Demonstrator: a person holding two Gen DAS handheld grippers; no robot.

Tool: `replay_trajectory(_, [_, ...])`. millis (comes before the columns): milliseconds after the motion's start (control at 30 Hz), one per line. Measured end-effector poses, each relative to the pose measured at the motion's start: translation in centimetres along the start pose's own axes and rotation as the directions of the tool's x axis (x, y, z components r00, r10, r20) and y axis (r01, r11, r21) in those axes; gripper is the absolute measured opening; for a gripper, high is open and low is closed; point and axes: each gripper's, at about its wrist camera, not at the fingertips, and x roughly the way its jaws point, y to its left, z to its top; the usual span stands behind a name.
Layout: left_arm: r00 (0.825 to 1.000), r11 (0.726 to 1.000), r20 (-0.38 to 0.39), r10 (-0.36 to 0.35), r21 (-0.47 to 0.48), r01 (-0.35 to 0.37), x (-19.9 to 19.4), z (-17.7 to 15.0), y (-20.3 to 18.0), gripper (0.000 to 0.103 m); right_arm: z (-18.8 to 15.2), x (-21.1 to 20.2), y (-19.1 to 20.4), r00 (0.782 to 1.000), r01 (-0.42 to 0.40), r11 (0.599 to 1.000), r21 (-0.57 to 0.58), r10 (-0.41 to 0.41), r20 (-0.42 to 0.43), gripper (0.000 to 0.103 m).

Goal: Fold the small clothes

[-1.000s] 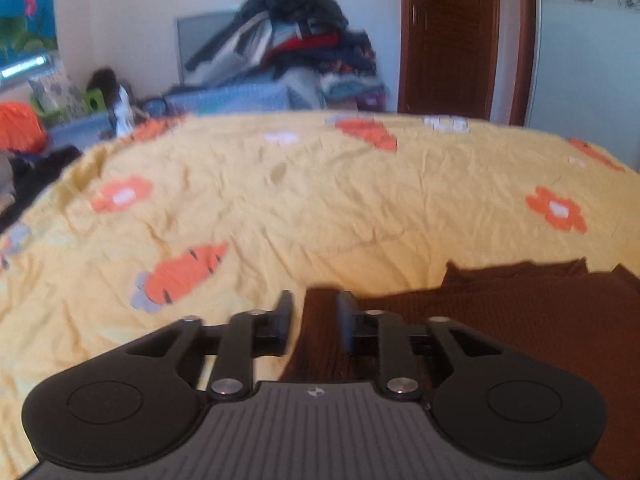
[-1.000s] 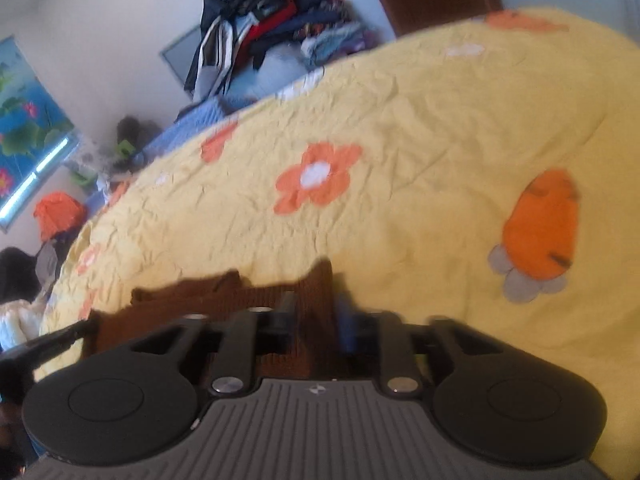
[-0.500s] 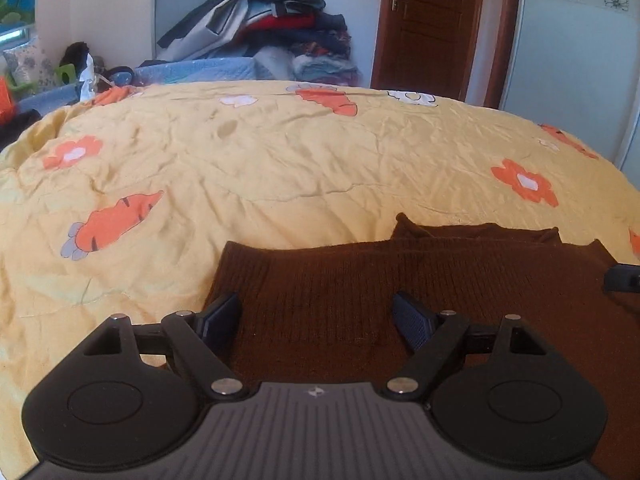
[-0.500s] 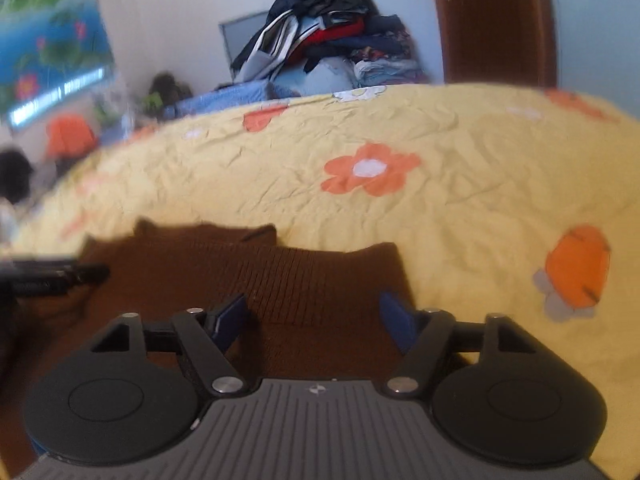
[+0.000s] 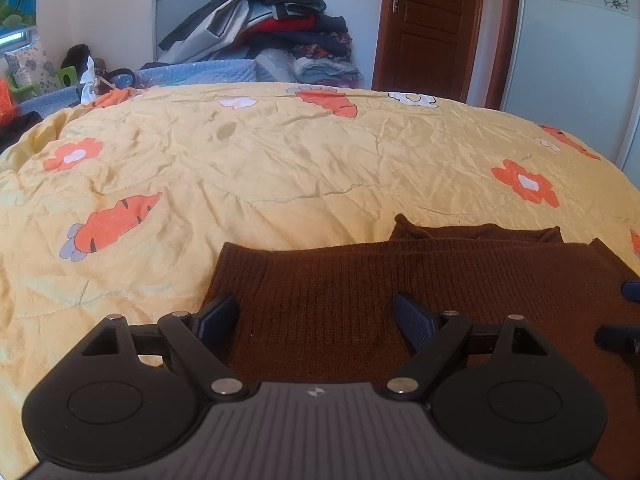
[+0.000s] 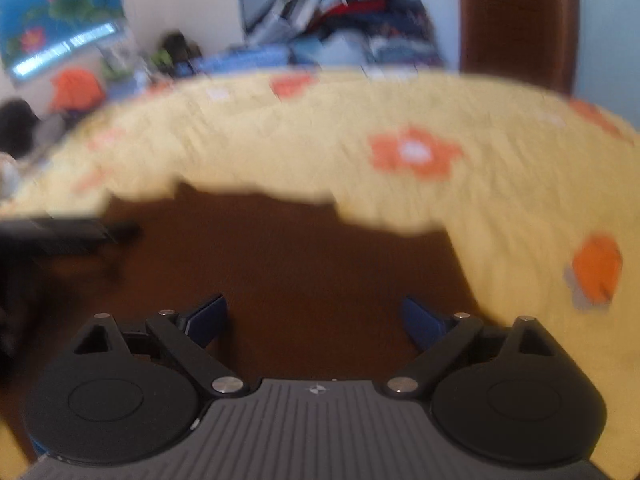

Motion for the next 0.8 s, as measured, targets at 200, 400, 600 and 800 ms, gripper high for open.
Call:
replay_trajectory(200, [1.000, 1.000, 0.011, 0.018, -0.013, -0.017, -0.6, 0.0, 0.4, 0.087, -0.8, 0.1, 0.2, 0.999, 0.025, 0.998, -0.052, -0.023, 0.031, 0.103])
replay_trajectory(400, [0.992, 0.961, 0.105, 0.064, -0.276, -0.032, -9.3, -2.6, 5.7, 0.087, -1.0, -0.4, 0.1, 0.999, 0.014, 1.000, -0.027, -0.012, 0.049, 0.103])
replay_trajectory(600, [0.995, 0.732, 0.057, -0.088, -0.674, 0.103, -16.2, -11.0, 10.6, 0.087, -1.1, -0.5, 0.0, 0.999, 0.006, 1.000, -0.018, -0.005, 0.053, 0.103])
replay_trajectory(800, [0.986, 0.682, 0.096, -0.137, -0.712, 0.164, -16.7, -13.6, 8.5, 0.086, -1.2, -0.7, -0.2, 0.998, -0.005, 1.000, -0.004, 0.006, 0.061, 0.103])
